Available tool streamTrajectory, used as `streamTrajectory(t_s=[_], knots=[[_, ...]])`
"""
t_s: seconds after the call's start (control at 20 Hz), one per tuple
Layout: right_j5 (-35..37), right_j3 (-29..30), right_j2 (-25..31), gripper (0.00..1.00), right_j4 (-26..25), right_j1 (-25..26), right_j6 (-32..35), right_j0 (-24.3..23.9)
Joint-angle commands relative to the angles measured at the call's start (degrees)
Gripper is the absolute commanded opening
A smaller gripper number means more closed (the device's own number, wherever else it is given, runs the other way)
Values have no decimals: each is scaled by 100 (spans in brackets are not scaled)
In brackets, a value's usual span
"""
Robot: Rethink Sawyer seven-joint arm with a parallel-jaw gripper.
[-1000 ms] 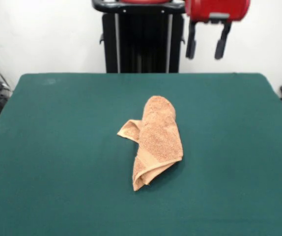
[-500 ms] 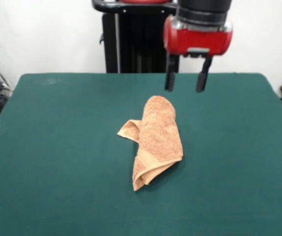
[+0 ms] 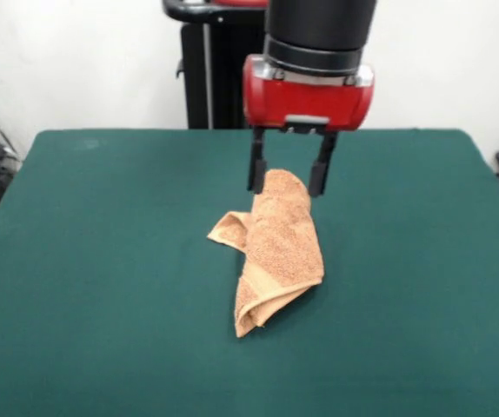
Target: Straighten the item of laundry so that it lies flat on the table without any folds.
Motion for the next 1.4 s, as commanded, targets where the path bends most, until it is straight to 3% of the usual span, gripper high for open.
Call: streamTrajectory(t_s=[0.05,0.8,1.4], knots=[[594,-617,315,100,-266,476,131,-102],[133,-387,677,100,-385,663,-441,-605],[-602,380,538,100,-580,536,-62,-442]])
